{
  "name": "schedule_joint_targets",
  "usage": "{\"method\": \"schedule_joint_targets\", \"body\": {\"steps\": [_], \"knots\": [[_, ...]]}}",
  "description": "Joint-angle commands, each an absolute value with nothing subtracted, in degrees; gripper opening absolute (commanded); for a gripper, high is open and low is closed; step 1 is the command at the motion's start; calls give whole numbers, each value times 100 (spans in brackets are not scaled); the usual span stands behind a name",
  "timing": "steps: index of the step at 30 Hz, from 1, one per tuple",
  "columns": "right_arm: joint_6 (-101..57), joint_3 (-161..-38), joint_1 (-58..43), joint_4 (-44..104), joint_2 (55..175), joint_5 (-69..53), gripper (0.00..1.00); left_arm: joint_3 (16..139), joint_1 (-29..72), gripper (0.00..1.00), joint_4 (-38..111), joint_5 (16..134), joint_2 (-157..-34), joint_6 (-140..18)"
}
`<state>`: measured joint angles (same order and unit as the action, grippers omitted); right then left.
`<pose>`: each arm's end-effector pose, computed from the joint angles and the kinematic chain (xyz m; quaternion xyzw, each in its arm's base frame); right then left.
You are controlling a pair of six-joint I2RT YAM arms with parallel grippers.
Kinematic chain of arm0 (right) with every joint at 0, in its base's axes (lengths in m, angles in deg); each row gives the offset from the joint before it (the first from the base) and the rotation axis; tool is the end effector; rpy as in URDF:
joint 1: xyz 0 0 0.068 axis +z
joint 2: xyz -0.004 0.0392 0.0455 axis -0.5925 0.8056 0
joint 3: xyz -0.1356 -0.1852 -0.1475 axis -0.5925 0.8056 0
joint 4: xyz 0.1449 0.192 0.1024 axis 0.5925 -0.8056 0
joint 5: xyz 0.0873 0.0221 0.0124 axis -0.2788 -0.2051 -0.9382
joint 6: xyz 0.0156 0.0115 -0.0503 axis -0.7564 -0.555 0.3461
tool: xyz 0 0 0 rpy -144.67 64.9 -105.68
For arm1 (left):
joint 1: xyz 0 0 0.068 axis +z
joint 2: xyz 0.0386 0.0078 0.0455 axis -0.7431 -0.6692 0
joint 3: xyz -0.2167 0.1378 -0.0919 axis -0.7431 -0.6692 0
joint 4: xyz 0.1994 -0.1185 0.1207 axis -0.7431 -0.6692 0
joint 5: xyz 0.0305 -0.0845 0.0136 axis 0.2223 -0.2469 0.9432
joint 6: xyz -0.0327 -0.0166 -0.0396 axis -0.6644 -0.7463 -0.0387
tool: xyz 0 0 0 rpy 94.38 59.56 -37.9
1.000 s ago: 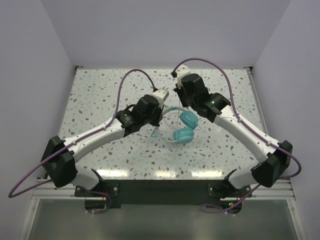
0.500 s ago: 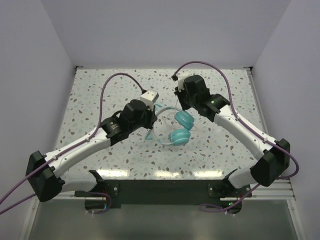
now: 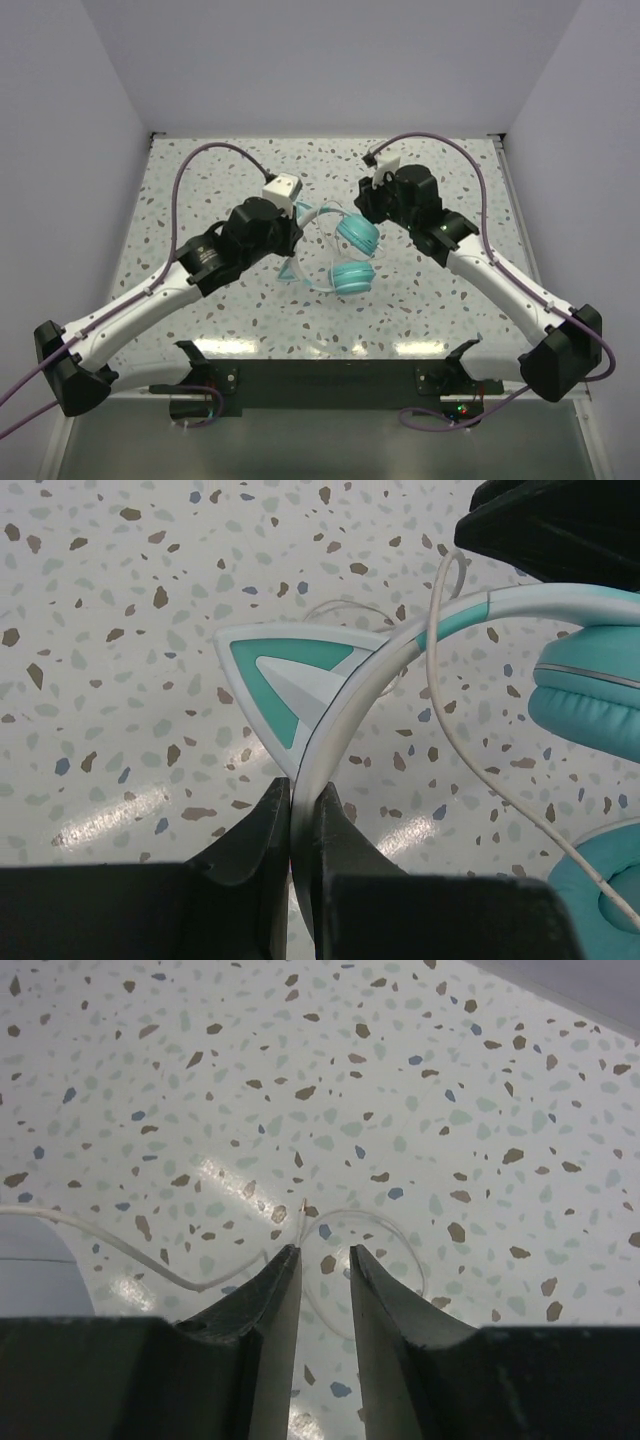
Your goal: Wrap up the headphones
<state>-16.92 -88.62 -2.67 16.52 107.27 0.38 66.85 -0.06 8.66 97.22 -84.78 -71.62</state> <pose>0.2470 0.1642 0.3480 -0.2261 0.7995 0.1664 0.5310 0.1730 -0.1795 0.3460 0.1325 0.8457 -0.2051 0.4744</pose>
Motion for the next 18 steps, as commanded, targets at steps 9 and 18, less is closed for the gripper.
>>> {"method": "schedule_joint_targets", "body": {"steps": [9,18], "knots": [[-3050,-7644,-1170,3964,10349,-1086,45,8861,-26,0,-435,10554,-8946,-7390],[-4377,-6510,-1551,6853,11341,-2792,56,9634,-26,0,-963,10669,-9139,-7364]]}}
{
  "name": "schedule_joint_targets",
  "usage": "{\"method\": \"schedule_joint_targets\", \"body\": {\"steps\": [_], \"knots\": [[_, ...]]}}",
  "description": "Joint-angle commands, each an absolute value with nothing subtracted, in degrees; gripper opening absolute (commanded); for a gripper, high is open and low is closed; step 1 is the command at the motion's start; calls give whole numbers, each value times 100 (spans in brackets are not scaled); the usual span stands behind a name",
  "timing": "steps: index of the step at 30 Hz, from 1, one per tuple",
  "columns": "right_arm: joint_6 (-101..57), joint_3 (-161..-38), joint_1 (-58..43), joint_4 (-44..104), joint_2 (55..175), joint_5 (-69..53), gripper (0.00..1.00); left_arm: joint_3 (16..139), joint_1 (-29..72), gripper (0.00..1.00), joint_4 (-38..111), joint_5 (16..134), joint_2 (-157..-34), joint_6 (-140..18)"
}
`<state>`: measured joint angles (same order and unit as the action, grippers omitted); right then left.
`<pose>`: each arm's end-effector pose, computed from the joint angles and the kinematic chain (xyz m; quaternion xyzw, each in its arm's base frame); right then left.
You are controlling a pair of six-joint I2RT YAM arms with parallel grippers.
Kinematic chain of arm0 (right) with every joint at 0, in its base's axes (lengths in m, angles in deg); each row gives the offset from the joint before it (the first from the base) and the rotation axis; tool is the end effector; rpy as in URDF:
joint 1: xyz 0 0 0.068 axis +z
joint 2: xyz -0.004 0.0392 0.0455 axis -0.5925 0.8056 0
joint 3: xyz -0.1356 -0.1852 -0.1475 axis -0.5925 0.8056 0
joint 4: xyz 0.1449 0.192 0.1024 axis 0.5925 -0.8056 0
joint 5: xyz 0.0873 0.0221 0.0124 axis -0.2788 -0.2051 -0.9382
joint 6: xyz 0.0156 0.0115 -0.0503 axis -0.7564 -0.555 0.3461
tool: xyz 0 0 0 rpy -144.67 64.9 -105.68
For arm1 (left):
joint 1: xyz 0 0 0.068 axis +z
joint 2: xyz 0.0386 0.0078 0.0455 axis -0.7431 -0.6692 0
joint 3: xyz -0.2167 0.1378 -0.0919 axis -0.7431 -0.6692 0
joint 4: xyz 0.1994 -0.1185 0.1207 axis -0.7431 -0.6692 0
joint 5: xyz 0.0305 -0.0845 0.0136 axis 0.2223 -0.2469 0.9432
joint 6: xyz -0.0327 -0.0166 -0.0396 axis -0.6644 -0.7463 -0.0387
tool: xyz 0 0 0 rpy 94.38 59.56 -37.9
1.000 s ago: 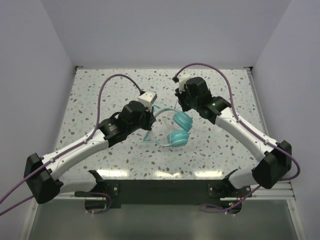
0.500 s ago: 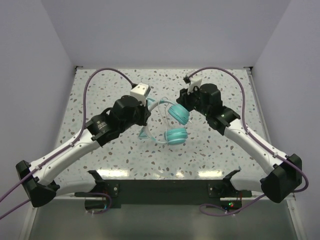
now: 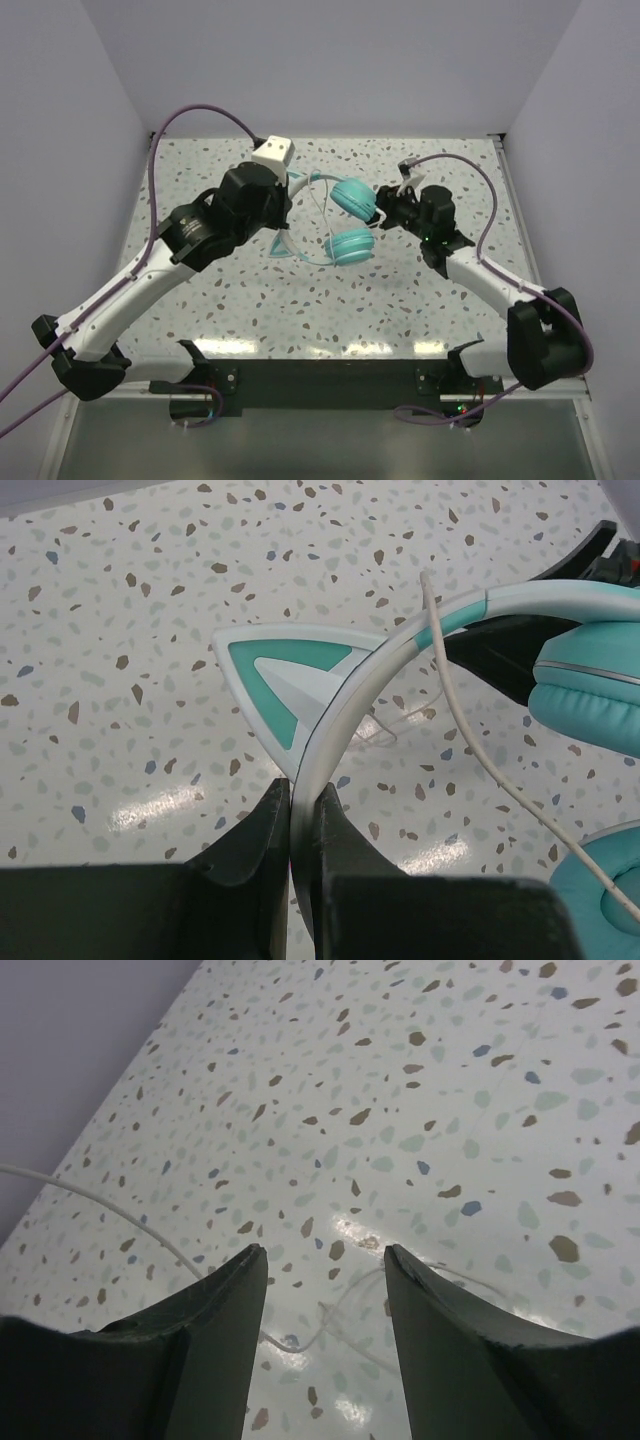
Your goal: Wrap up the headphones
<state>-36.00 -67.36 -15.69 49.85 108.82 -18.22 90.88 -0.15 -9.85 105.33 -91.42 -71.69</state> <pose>0.2740 0.1151 0.2704 -0.0980 0.7668 0.3351 0.5386 0.1767 -0.1771 0.4285 0.0985 0.8489 -0.1478 0.4979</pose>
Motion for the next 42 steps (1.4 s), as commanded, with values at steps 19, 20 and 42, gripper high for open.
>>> {"method": "schedule_joint_targets", "body": {"steps": [19,20,42], "knots": [[-4765,-6237,-707,8193,12458,-2705,60,10636,-17,0,-1482,10704,-9482,-7346],[-4809,-6211,-698,8228,12467,-2696,60,10663,-26,0,-1491,10695,-9491,-7346],[-5038,-5042,-733,8950,11510,-2002,59,10883,-26,0,-1631,10607,-9596,-7382]]}}
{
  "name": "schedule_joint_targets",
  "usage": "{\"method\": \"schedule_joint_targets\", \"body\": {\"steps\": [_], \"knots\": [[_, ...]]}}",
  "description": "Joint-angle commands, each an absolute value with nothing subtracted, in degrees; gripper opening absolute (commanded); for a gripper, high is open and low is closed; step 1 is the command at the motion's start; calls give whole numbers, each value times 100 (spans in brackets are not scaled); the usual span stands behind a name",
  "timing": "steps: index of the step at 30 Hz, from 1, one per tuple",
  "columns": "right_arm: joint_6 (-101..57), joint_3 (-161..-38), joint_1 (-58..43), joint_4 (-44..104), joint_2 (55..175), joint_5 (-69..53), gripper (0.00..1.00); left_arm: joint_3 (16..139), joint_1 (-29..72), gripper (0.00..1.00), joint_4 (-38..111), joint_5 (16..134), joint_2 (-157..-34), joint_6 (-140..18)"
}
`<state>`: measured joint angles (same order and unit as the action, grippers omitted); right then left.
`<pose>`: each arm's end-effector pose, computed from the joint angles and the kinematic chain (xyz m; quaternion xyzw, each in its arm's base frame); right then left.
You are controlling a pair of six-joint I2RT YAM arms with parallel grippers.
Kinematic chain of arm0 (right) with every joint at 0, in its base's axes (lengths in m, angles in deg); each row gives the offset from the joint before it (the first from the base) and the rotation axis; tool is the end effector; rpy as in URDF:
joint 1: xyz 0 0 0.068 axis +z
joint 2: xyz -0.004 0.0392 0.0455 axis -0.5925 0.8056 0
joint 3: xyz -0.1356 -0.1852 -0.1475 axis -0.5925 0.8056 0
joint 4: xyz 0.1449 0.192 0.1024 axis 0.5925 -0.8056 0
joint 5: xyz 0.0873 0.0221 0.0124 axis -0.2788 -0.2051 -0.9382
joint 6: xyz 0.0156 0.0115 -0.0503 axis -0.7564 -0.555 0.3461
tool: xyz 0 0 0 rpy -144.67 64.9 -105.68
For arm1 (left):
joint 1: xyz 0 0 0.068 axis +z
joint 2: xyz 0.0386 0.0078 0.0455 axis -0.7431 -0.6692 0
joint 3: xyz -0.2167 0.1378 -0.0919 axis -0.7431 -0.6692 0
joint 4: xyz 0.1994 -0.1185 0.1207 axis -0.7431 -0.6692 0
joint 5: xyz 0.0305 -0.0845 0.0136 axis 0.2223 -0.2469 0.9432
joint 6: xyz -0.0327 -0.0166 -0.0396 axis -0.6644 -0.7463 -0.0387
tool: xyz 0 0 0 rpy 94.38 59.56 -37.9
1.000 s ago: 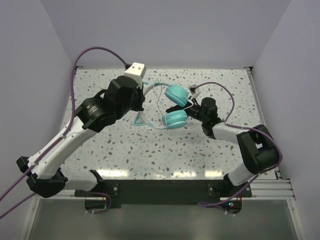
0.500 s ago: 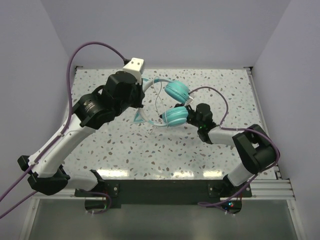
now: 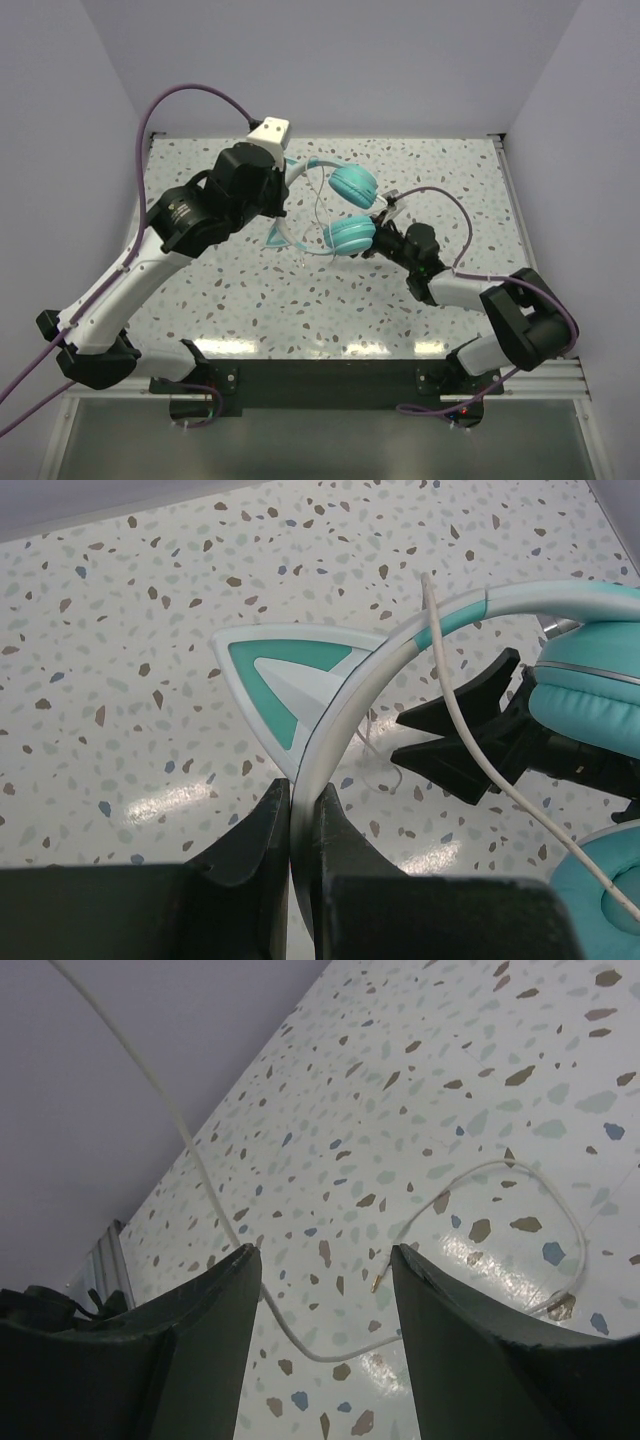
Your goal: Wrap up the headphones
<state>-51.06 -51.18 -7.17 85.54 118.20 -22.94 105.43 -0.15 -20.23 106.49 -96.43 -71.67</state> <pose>0.2416 0.1507 0.2008 -0.0964 0.7104 0.4872 0.4988 0.1761 -0.1754 0.4691 0.0954 0.8515 -0.1360 0.4973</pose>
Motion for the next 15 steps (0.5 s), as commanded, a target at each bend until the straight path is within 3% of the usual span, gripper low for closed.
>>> {"method": "schedule_joint_targets", "body": {"steps": [1,7,15], "knots": [[-5003,-5033,-733,8932,11483,-1975,59,10883,-26,0,-1631,10598,-9596,-7390],[-4906,-4945,-742,8747,11290,-1685,58,10892,-17,0,-1631,10572,-9623,-7399],[-4529,-5367,-452,8273,11474,-2248,59,10883,-26,0,-1631,10537,-9632,-7399]]}}
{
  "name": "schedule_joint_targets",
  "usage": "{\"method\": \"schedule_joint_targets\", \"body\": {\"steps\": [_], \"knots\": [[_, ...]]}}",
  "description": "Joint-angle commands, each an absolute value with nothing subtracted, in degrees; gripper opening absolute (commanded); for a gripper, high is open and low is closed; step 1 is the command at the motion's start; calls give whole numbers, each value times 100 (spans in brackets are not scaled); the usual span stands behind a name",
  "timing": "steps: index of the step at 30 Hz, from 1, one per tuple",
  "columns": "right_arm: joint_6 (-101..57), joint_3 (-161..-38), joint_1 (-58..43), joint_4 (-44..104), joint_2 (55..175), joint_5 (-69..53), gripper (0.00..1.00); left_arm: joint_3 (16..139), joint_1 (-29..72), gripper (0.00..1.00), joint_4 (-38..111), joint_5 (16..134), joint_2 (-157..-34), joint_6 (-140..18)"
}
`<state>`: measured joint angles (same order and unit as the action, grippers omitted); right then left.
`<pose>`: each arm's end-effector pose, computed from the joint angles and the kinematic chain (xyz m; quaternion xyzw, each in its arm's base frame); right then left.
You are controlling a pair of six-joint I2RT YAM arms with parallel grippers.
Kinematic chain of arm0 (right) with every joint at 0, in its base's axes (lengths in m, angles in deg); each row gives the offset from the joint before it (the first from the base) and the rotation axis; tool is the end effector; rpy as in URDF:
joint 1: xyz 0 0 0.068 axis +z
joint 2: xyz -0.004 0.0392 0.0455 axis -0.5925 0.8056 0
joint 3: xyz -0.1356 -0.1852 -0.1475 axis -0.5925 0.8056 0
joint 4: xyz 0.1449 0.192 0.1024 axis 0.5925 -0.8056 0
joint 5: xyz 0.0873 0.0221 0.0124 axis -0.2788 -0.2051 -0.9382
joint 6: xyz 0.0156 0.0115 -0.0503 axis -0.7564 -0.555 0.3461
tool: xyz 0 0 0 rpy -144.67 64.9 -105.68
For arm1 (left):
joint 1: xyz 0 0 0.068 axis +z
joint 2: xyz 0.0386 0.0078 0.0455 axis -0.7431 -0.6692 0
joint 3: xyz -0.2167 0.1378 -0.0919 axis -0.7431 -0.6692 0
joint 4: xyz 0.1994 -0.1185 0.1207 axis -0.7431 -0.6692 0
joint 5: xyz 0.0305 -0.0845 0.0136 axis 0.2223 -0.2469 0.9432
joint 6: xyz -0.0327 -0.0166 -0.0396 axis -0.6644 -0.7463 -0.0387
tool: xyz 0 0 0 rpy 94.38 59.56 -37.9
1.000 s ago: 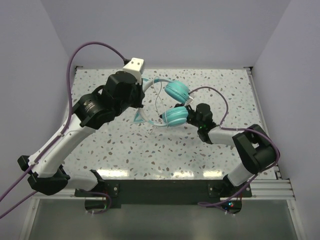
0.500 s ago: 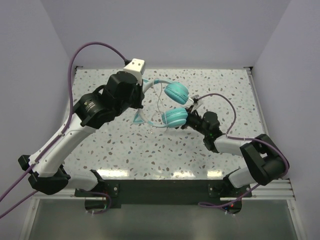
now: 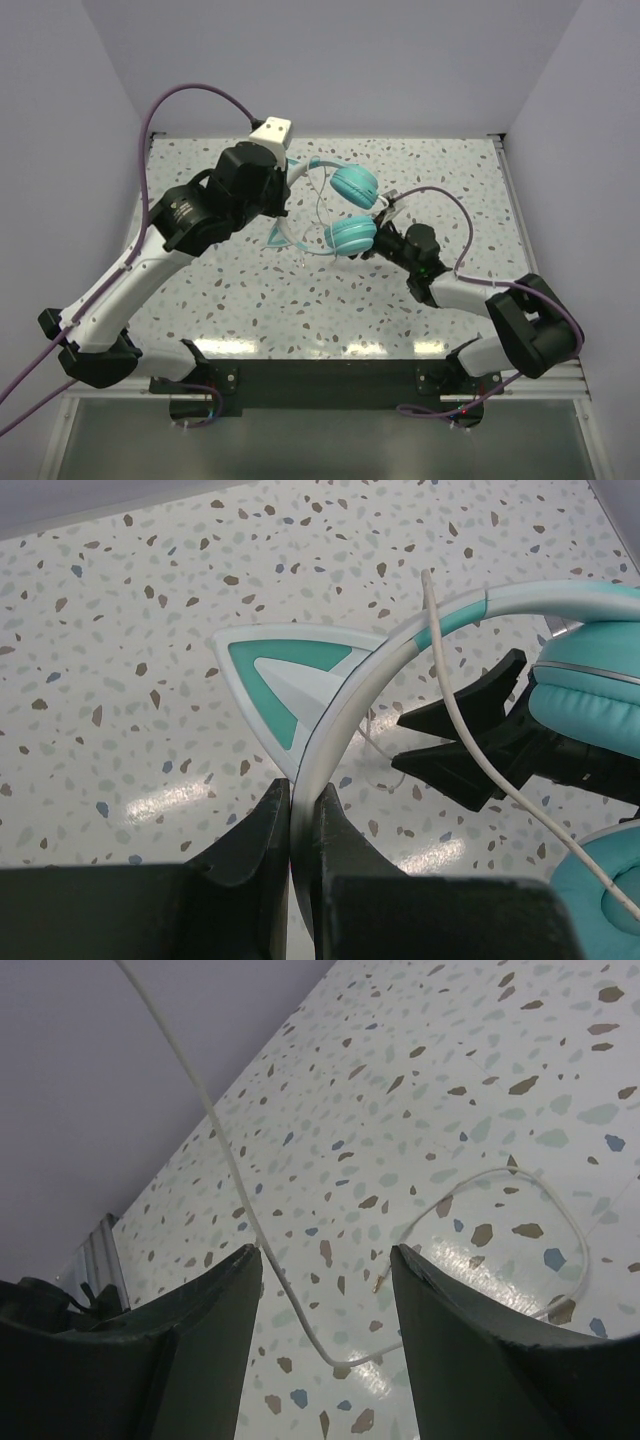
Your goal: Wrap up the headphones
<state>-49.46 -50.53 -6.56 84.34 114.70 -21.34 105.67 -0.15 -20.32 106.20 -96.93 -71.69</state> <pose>0.2342 0.1489 0.2111 -0.1027 0.7001 0.4792 0.5193 0.1777 -0.1775 0.4681 0.0974 0.8530 -0.1362 0.4943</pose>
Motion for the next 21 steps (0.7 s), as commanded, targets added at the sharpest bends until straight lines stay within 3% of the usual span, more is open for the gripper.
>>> {"method": "schedule_joint_targets", "body": {"steps": [1,15,18,21], "knots": [[-4511,-5376,-426,8264,11500,-2248,59,10883,-26,0,-1623,10537,-9623,-7408],[-4484,-5455,-364,8298,11957,-2292,56,10892,-26,0,-1605,10502,-9711,-7425],[-4554,-5498,-355,8431,12167,-2283,53,10883,-26,0,-1614,10510,-9728,-7443],[-4546,-5569,-355,8343,12274,-2090,39,10874,-26,0,-1640,10510,-9728,-7452]]}}
